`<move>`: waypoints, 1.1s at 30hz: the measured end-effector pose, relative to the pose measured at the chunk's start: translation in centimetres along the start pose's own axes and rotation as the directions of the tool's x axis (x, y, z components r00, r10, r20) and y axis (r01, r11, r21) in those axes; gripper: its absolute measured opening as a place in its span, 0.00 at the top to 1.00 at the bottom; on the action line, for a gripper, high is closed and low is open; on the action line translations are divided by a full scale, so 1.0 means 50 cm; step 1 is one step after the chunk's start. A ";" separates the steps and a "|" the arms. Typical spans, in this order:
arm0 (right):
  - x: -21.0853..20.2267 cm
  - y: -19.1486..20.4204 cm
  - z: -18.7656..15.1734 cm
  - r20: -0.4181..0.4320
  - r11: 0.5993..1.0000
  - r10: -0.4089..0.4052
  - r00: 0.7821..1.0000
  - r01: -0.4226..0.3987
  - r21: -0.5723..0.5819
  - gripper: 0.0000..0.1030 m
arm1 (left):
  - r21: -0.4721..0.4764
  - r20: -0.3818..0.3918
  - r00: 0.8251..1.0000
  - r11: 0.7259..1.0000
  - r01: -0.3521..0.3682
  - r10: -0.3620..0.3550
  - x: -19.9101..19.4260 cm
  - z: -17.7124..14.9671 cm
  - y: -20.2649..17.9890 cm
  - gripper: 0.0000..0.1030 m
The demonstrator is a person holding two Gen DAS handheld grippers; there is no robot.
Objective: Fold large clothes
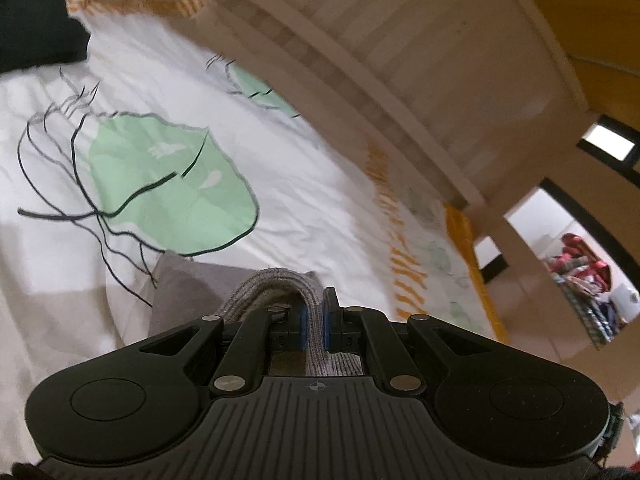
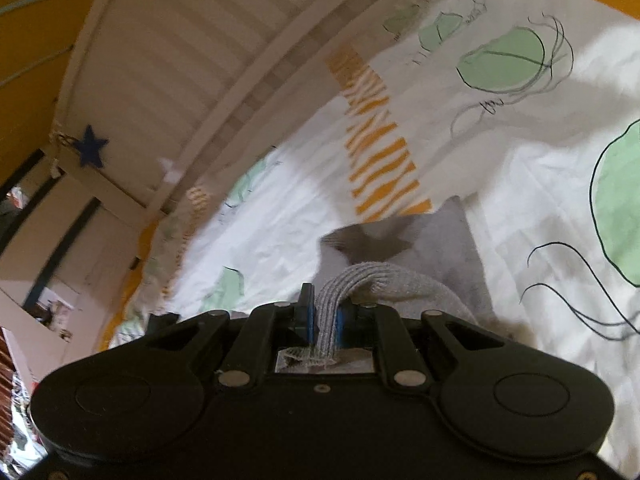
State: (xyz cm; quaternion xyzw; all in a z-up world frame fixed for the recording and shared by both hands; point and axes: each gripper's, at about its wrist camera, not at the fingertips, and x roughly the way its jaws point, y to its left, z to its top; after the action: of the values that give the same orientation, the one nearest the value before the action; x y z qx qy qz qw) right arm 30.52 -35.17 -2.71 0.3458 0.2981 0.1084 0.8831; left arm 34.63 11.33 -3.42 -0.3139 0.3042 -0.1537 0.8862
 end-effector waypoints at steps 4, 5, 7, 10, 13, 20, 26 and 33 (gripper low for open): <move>0.031 -0.017 0.000 -0.004 1.000 -0.011 1.000 0.011 -0.006 0.76 | -0.026 -0.017 1.000 0.999 -0.027 0.027 0.030 -0.009 0.024 0.92; 0.035 -0.017 -0.002 -0.002 1.000 -0.014 1.000 0.014 -0.015 0.76 | -0.030 -0.021 0.999 0.999 -0.030 0.029 0.035 -0.009 0.027 0.91; 0.045 -0.024 -0.006 0.004 1.000 -0.013 1.000 0.013 -0.029 0.74 | -0.034 -0.032 0.999 0.999 -0.035 0.034 0.043 -0.007 0.032 0.82; 0.054 -0.035 -0.009 0.016 0.999 -0.003 1.000 0.004 -0.033 0.56 | 0.001 0.018 0.999 0.999 -0.049 0.049 0.039 -0.003 0.024 0.50; 0.045 -0.036 -0.009 0.050 0.998 0.022 0.999 -0.020 -0.052 0.25 | 0.069 0.103 0.992 0.995 -0.075 0.068 0.013 0.004 0.000 0.37; 0.011 0.051 -0.014 0.128 0.961 -0.002 0.992 0.037 -0.275 0.24 | 0.418 0.109 0.992 0.903 -0.099 0.059 0.002 -0.034 -0.139 0.24; 0.059 0.151 -0.094 0.025 0.811 -0.066 0.998 0.068 -0.581 0.24 | 0.619 -0.016 0.997 0.784 -0.049 0.075 0.049 -0.137 -0.205 0.24; 0.108 0.141 -0.146 -0.006 0.693 -0.260 0.966 0.182 -0.697 0.24 | 0.687 -0.106 0.965 0.719 -0.103 0.240 0.116 -0.187 -0.162 0.19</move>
State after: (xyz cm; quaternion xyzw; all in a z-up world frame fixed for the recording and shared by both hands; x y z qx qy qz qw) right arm 30.54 -23.84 -4.64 -0.0529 0.3212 0.1223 0.9376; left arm 32.47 -1.82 -6.51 0.0752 0.3377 -0.1993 0.9168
